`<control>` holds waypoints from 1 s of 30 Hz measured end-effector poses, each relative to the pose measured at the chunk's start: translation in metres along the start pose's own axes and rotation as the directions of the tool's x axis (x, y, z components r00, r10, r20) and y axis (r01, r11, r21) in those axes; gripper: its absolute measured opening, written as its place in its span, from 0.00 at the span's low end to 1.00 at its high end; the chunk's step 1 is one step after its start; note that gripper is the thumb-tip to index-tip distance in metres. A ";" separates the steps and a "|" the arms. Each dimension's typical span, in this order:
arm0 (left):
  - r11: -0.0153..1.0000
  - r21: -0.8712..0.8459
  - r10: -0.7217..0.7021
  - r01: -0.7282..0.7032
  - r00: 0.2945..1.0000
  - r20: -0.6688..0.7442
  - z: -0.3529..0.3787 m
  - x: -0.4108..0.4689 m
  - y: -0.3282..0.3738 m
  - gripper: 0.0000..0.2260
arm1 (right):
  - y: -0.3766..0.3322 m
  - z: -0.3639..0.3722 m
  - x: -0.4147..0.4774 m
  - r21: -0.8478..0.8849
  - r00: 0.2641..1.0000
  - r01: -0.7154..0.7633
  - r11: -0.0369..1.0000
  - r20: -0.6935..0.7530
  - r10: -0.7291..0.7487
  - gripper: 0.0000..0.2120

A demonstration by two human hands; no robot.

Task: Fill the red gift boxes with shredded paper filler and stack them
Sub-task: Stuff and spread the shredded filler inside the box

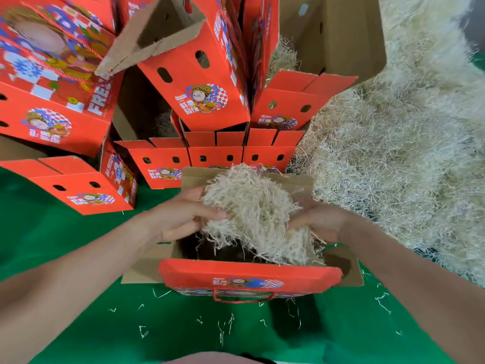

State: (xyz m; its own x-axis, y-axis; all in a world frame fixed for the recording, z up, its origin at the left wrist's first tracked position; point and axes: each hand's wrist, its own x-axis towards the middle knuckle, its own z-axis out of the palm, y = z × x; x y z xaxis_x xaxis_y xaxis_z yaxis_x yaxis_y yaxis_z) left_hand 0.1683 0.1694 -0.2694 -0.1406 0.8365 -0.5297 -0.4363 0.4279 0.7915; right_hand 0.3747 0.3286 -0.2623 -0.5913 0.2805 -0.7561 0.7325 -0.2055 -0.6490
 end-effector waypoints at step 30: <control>0.935 0.328 -0.145 0.133 0.989 0.012 -0.001 -0.011 0.002 0.48 | -0.005 0.024 0.012 -0.007 0.957 0.204 0.979 -0.211 -0.201 0.23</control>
State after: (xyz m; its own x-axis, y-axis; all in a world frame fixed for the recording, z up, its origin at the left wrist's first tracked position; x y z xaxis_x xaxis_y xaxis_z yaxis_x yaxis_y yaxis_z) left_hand 0.1676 0.1606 -0.2622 -0.0655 0.7694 -0.6354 -0.1348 0.6241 0.7696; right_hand 0.3563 0.3102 -0.2701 -0.6416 0.5070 -0.5756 0.5992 -0.1371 -0.7887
